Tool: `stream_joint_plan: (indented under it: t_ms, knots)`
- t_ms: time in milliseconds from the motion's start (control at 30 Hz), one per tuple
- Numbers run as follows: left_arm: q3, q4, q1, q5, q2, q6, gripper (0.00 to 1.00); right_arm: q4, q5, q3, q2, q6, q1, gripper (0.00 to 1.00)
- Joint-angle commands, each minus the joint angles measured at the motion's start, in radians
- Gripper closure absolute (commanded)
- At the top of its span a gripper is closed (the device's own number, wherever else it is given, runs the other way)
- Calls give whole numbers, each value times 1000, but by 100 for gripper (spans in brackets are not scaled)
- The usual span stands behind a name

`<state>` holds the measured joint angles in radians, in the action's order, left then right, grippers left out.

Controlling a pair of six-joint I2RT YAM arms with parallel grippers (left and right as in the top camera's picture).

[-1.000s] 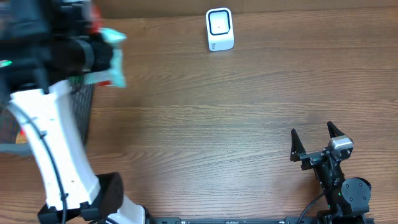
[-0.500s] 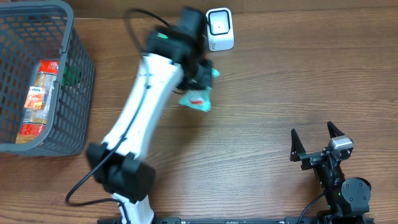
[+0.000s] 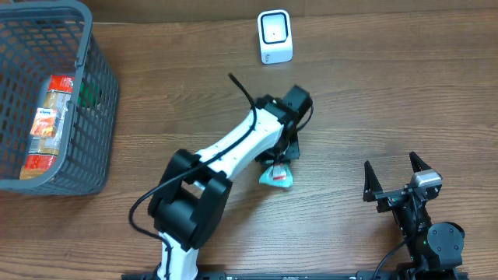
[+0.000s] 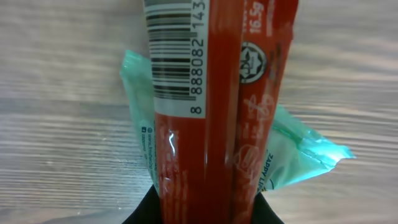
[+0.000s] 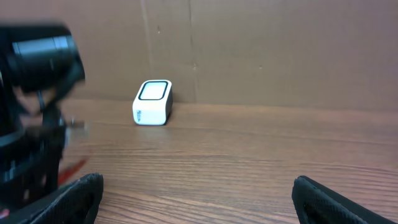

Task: Scan the item barcode
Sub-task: 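Carry the red snack bar toward the scanner with the left gripper, then release the red snack bar onto the table center, lift left gripper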

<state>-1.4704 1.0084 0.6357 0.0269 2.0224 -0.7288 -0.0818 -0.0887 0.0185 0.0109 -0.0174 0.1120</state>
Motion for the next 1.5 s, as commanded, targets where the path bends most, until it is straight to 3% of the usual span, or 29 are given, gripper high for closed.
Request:
stream_joint_plan:
  t_ms: [0,67,133,167,200,233,267,333,600,967,1467]
  knots:
    - [38,-13,9,-8,27,-46,96,5,8,-11,-7,9,2,0]
    - [49,-19,9,-8,33,-46,95,5,8,-11,-7,9,2,0]
    - [53,-23,9,-8,33,-46,85,5,8,-11,-7,9,2,0]
    - [53,-23,9,-8,33,-46,72,5,8,-11,-7,9,2,0]
    - [53,-23,9,-8,33,-46,48,5,8,-11,-7,9,2,0]
    - [53,-23,9,-8,33,-45,32,5,8,-11,-7,9,2,0]
    - [53,-23,8,-6,33,-45,21,5,8,-11,-7,9,2,0]
    - [52,-24,6,9,33,-29,13,5,8,-11,-7,9,2,0]
    - [20,-10,-7,52,32,12,0,5,8,-11,-7,9,2,0]
    - [-209,198,-15,-87,31,32,0,5,8,-11,-7,9,2,0]
    - [-497,406,-128,-142,31,125,0,5,8,-11,-7,9,2,0]
